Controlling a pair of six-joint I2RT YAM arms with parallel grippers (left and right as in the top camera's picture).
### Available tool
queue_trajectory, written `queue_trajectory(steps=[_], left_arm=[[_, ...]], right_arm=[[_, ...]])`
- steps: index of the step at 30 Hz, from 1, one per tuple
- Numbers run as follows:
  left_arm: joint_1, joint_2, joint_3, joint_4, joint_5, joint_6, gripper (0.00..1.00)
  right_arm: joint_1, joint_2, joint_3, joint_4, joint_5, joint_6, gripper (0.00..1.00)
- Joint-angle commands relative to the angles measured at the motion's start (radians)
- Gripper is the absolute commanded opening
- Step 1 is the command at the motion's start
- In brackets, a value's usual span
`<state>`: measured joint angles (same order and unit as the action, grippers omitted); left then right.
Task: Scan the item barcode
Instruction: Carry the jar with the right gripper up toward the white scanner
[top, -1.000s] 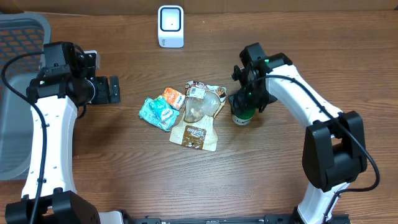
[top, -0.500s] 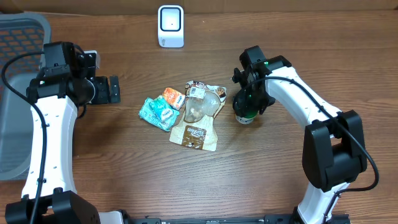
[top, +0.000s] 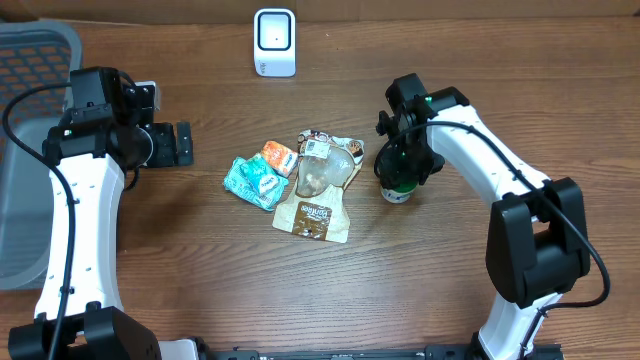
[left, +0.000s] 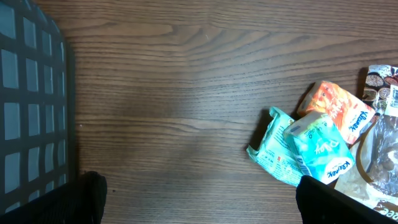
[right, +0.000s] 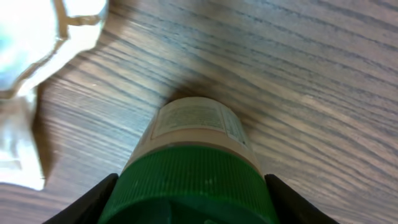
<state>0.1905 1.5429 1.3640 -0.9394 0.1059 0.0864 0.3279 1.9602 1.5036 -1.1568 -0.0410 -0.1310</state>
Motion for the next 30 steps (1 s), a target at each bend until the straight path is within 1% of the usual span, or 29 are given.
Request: queue_trajectory(steps=[1,8,11,13,16,18,25,30], left_arm=[[-0.001,0.0,0.007,0.002,0.015,0.026,0.99],[-0.001,0.0,0.008,0.002,0.015,0.026,1.0],[-0.001,0.0,0.007,0.002,0.015,0.026,0.99],[-0.001,0.0,0.007,0.002,0.015,0.026,0.99],[-0.001,0.0,0.007,0.002,0.015,0.026,1.0],[-0.001,0.0,0.007,0.002,0.015,0.026,1.0],[-0.001,0.0,0.008,0.002,0.015,0.026,0.99],[-0.001,0.0,0.007,0.002,0.014,0.026,0.99]], right_arm=[[-0.003,-0.002,0.079,-0.023,-0.053,0.009,0.43],[-0.003,-0.002,0.249,-0.14,-0.192,0.008,0.34],[-0.003,-0.002,0.339,-0.172,-0.315,0.008,0.31],[-0.004,-0.002,0.405,-0.183,-0.431,0.014,0.31],[-0.004,-0.002,0.467,-0.183,-0.568,0.086,0.3],[-0.004,-0.002,0.491,-0.181,-0.669,0.087,0.27],[-0.004,-0.002,0.504,-0.193,-1.022,0.088,0.27],[-0.01,-0.002,0.504,-0.195,-1.218,0.093,0.27]])
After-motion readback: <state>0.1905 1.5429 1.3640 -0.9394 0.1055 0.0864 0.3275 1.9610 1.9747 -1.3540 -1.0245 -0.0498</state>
